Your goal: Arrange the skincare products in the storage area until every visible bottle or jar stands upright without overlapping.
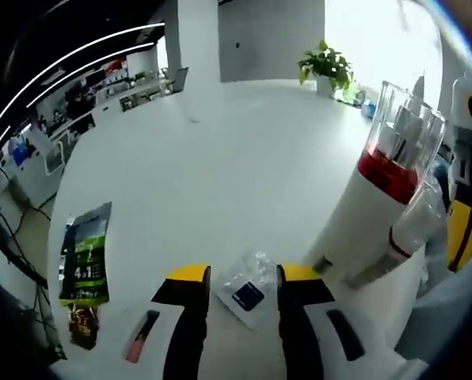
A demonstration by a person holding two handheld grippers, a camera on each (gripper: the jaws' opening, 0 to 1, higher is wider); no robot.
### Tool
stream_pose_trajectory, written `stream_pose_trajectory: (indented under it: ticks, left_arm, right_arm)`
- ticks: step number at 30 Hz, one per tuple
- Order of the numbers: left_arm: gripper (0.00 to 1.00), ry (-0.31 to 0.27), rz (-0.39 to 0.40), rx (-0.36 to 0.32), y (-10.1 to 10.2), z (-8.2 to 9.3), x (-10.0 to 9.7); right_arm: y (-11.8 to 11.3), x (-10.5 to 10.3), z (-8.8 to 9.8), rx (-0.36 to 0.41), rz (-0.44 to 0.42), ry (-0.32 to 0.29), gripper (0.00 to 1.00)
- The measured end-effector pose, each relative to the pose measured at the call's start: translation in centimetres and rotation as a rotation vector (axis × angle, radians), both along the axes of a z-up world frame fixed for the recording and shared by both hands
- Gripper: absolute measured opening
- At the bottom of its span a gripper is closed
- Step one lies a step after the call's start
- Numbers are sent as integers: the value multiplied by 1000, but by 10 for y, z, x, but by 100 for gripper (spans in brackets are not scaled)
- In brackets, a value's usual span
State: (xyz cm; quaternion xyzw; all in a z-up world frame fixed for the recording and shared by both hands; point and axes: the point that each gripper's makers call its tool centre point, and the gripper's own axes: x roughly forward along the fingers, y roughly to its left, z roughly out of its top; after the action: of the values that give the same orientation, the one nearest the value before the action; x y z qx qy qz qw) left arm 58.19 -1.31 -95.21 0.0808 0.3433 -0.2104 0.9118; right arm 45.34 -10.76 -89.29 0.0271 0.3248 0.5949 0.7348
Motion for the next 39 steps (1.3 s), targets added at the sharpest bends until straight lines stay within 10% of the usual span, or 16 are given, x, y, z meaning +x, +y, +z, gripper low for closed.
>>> stream_pose_trajectory:
  ticks: [18, 24, 34, 39]
  left_arm:
    - [55, 90, 459, 60, 184, -24, -20]
    - [63, 116, 450, 114, 193, -30, -14]
    - [59, 192, 459, 7, 185, -41, -10]
    - [44, 117, 381, 50, 180, -36, -7]
  right_arm:
    - [1, -2, -2, -2, 3, 11, 0]
    - [1, -3, -4, -8, 9, 3, 0]
    - [0, -1, -9, -23, 3, 13, 0]
    - [0, 0, -11, -27, -1, 22, 0]
